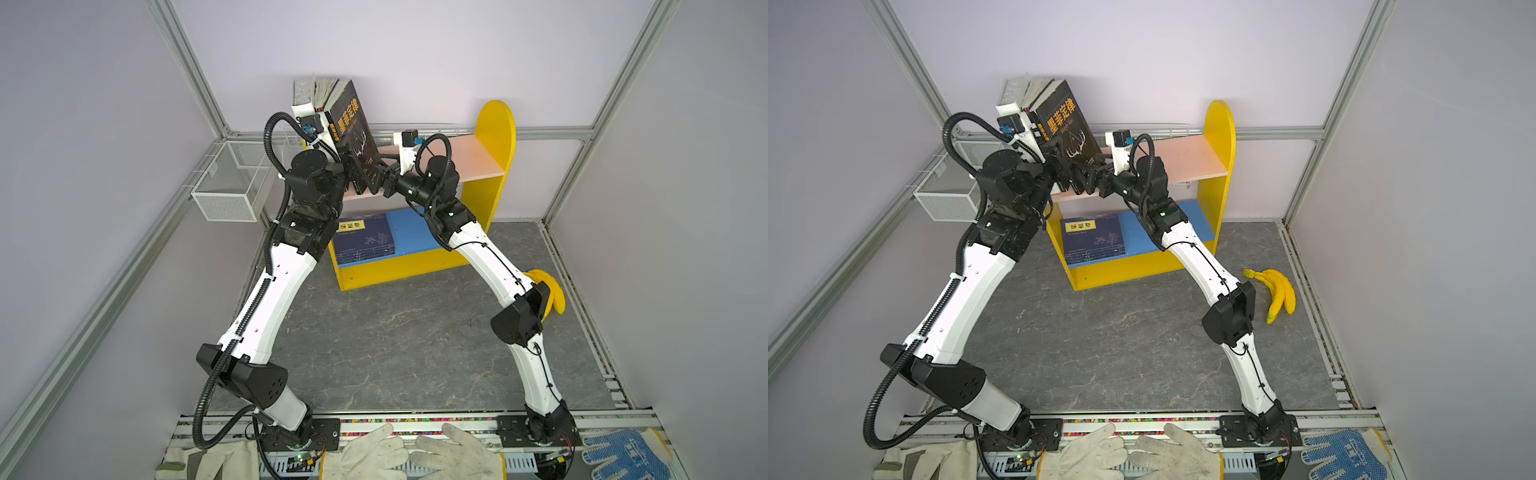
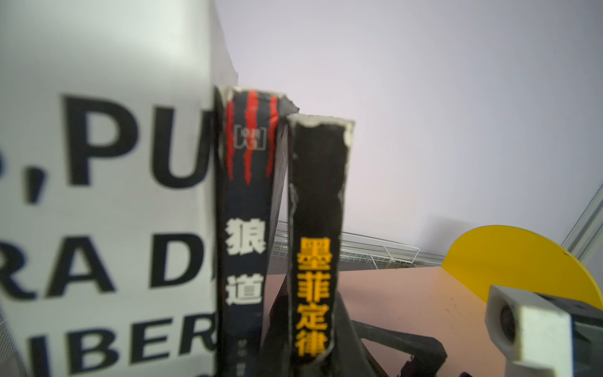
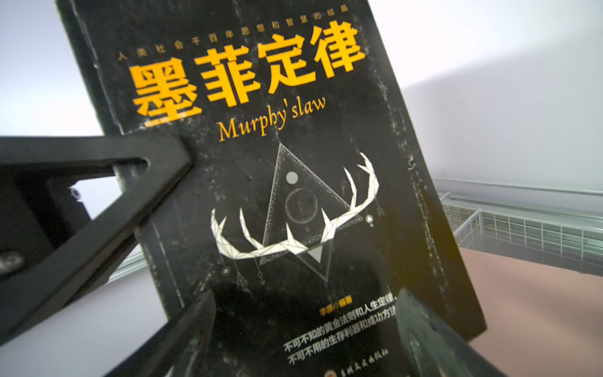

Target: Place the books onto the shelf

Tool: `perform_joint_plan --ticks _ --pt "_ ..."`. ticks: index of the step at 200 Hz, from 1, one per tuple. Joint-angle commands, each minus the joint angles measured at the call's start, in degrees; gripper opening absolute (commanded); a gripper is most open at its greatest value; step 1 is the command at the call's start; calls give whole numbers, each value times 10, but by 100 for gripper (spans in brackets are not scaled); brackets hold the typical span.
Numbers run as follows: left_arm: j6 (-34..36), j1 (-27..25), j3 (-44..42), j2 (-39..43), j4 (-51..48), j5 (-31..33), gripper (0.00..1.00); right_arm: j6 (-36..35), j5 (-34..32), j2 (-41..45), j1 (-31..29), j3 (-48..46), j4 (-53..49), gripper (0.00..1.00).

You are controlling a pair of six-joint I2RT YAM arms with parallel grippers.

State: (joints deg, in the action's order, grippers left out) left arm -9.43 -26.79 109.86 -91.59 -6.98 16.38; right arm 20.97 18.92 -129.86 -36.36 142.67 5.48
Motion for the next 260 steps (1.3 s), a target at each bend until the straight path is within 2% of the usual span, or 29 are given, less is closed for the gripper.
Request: perform_joint_plan --ticks 1,32,55,85,160,204,260 --pt "-9 -11 -17 22 19 37 1 10 -4 9 6 -20 -25 90" --pt "-12 -11 -11 21 9 50 1 14 -3 9 6 -21 -24 89" --pt "-7 -11 -9 22 8 55 5 15 -3 8 6 -22 -24 89" --pt "-7 -11 -11 21 7 60 18 20 -1 6 6 -22 -22 89" --pt "-4 -15 -22 30 22 68 34 23 1 4 6 -20 -25 88" --pt "-2 -17 -35 43 36 71 58 21 2 5 6 -18 -26 89" --pt "6 -23 -49 64 41 84 69 14 -1 14 6 -17 -32 89"
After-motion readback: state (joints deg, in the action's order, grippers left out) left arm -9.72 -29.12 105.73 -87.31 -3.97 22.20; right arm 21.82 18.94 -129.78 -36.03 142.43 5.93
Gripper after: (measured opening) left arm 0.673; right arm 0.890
